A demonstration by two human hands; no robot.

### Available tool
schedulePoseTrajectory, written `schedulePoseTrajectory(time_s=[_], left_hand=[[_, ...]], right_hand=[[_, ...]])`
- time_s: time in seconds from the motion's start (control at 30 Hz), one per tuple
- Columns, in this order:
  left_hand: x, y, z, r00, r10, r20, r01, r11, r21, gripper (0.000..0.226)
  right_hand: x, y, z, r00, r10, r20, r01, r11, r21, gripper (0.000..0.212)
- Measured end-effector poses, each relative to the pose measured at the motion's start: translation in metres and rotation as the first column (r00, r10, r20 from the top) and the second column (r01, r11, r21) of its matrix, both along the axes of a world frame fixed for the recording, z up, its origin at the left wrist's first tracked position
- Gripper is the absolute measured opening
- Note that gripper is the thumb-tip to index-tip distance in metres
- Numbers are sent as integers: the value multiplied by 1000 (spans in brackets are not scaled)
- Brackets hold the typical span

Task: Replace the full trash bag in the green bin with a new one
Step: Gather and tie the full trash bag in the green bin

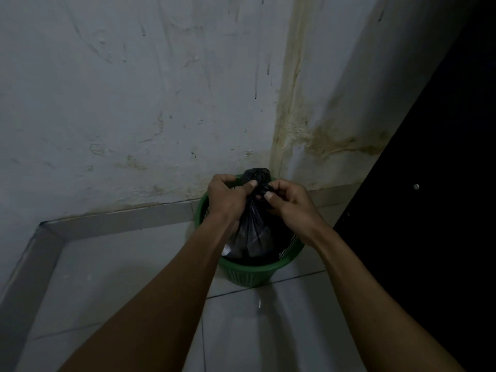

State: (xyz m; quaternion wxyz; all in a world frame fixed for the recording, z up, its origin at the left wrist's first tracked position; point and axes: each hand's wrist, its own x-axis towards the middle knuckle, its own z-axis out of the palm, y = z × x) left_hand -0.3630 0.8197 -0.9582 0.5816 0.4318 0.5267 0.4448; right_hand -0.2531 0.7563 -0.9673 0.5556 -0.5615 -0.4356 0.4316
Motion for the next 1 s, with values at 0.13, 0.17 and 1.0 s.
schedulePoseTrajectory(time_s=[0.13,0.17,1.0], left_hand=[[-1,-1,1,995,-84,-58,88,994,69,17],[-1,-4,4,991,-108,-79,114,991,73,17],[-22,-7,12,849,-499,176,529,801,-281,41]], right_hand=[[-1,-1,2,1000,-6,-7,6,1000,23,23],[-1,-1,2,1000,-13,2,13,1000,27,23],[3,5,-2,920,-97,379,94,995,28,19]])
